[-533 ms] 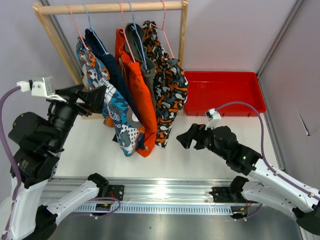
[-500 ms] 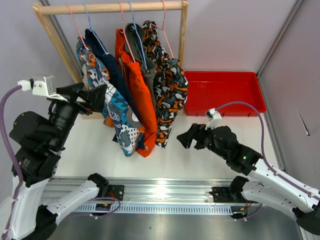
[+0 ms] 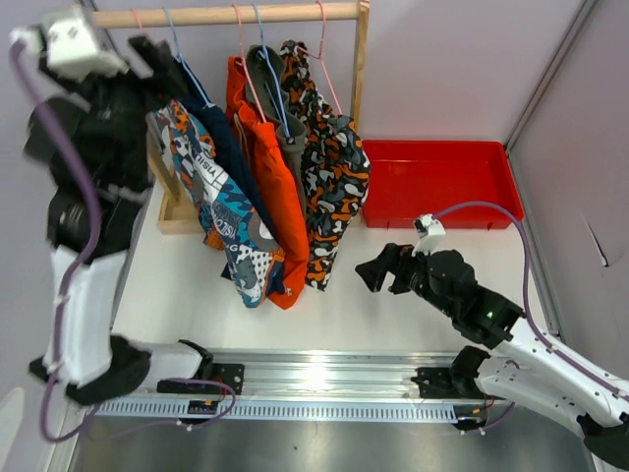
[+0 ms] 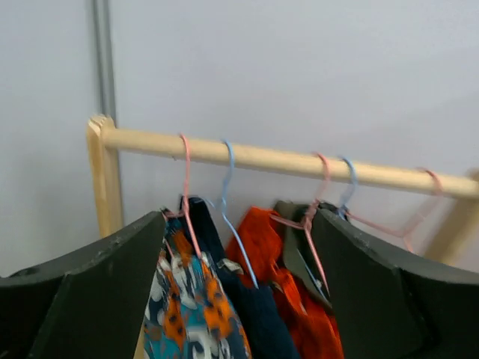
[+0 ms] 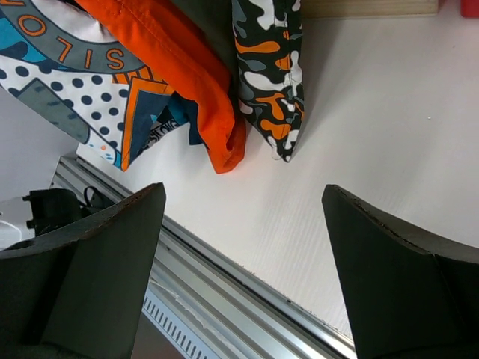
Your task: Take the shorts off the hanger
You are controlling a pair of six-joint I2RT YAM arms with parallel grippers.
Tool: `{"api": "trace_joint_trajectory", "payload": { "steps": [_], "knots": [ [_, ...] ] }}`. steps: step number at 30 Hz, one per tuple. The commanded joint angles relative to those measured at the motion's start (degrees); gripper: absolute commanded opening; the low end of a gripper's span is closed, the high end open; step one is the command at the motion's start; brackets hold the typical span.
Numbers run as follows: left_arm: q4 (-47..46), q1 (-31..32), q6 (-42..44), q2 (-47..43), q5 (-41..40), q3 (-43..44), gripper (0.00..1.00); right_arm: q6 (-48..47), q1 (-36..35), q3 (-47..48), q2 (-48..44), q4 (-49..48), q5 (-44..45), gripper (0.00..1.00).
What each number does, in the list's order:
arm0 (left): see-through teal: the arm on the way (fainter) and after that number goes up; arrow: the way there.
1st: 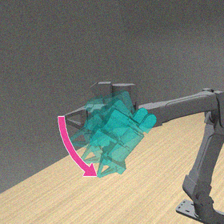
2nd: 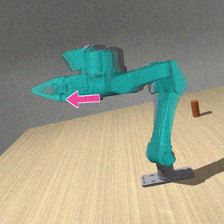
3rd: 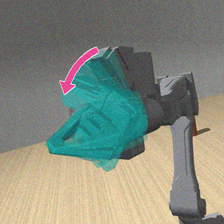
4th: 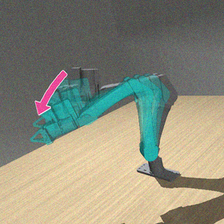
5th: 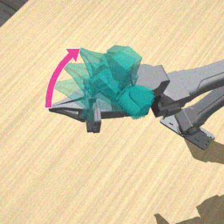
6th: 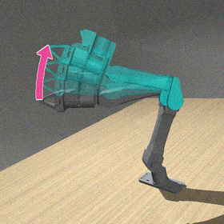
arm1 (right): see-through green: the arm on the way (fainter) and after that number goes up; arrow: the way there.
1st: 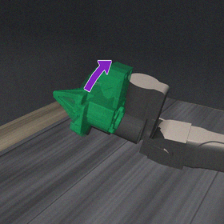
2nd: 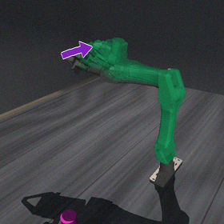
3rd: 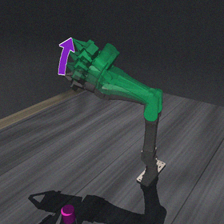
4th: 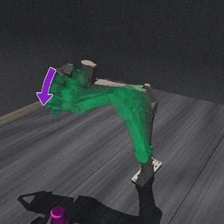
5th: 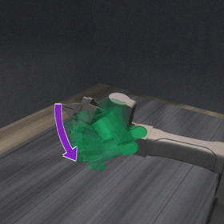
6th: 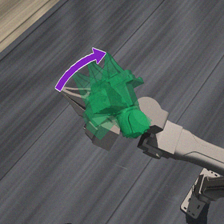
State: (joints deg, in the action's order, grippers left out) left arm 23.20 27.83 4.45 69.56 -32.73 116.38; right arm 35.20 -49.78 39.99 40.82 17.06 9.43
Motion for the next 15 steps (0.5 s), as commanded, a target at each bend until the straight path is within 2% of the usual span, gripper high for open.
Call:
{"api": "trace_joint_trajectory", "payload": {
  "steps": [1,2,3,8,11,15],
  "knots": [
    [11.66,-6.1,-2.14,11.98,2.27,11.56,0.85,-1.54,0.21,1.23,-1.35,1.39,0.67,0.92],
    [15.78,-10.13,-6.6,14.44,4.15,20.38,0.77,-1.45,0.21,1.67,-1.7,1.83,0.94,0.92],
    [16.69,-11.73,-8.56,16.73,5.47,22.03,0.73,-1.36,0.21,1.85,-2.23,2.71,1.29,0.93],
    [17.48,-21.04,-17.17,21.22,15.56,19.06,0.58,-1.54,0.21,2.55,-5.74,6.93,3.04,0.93],
    [18.81,-25.09,-21.41,23.51,21.62,18.45,0.54,-1.54,0.3,2.99,-7.59,9.92,4.19,0.93],
    [17.67,-26.69,-22.03,24.83,24.11,17.22,0.55,-0.84,0.3,2.55,-9.61,11.94,4.98,0.92]
  ]
}}
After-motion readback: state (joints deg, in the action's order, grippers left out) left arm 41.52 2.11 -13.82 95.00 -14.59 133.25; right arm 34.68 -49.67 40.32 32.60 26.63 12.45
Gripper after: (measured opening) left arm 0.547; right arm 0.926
